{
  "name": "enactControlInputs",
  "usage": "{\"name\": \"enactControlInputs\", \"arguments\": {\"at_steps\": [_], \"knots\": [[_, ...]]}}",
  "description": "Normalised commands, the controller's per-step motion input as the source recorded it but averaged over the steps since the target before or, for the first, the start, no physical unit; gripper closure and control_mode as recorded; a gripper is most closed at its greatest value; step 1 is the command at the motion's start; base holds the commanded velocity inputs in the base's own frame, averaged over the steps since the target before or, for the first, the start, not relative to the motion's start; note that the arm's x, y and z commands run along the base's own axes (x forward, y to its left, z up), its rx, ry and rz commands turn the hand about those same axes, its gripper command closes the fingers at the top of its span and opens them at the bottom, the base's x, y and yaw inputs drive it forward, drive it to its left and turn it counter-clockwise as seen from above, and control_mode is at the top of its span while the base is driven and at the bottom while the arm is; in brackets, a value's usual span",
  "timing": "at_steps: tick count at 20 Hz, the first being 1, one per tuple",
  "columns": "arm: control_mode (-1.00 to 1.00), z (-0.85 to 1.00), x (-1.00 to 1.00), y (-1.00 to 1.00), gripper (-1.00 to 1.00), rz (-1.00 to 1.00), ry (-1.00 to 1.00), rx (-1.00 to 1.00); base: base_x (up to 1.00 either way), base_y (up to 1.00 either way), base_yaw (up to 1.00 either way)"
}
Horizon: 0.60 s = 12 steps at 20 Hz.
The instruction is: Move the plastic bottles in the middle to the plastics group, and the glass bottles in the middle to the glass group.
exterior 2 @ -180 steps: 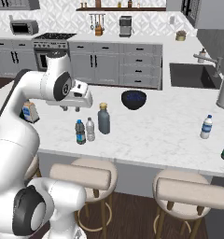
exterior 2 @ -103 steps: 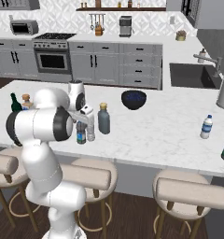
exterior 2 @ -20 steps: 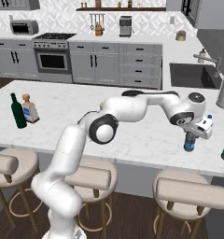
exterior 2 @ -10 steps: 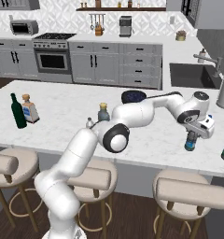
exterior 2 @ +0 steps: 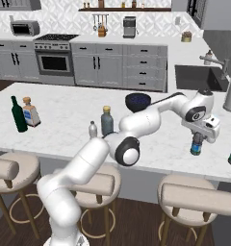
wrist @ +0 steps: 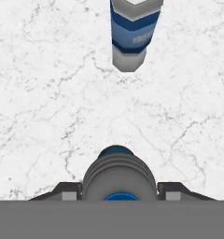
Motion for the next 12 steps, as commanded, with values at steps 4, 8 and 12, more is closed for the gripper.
{"name": "enactControlInputs", "arguments": {"at_steps": [4, 8, 12], "knots": [[-1.00, -0.60, -0.04, 0.00, -1.00, 0.00, 0.05, 0.00, 0.00, 0.00, 0.00], [-1.00, -0.28, -0.03, 0.00, -1.00, 0.00, 0.01, 0.00, 0.00, 0.00, 0.00], [-1.00, 0.05, 0.00, -0.02, -1.00, -0.03, 0.00, 0.01, 0.00, 0.00, 0.00]]}}
